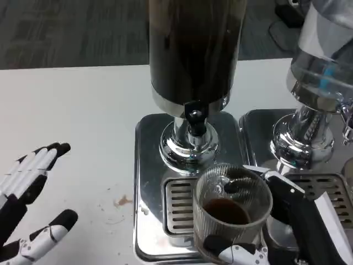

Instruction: Grasp the cup under the faucet to collect the drink, then remove the cup.

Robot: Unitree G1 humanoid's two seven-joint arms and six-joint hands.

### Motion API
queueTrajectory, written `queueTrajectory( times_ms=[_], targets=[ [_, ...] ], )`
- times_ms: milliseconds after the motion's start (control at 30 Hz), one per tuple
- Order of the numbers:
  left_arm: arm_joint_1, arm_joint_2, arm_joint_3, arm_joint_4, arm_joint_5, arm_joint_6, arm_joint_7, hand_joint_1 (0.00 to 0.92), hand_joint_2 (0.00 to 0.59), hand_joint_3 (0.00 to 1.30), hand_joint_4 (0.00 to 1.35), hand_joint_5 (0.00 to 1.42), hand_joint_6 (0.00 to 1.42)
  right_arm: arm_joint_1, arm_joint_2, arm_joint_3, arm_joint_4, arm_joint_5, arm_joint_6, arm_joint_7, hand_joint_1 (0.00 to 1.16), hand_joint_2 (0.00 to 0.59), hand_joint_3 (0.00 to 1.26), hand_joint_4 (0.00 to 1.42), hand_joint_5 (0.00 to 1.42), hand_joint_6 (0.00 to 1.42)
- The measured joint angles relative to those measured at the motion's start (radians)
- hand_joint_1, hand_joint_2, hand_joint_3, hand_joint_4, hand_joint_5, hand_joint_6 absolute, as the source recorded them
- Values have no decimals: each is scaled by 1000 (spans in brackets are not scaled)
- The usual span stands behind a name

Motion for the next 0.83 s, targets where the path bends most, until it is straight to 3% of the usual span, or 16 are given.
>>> queueTrajectory(
  times_ms=[833],
  targets=[
    [-29, 0, -27, 28, 0, 0, 0, 0, 230, 14, 0, 0, 0, -45, -1, -20, 6, 17, 0, 8, 859, 160, 618, 662, 818, 1022]
  ],
)
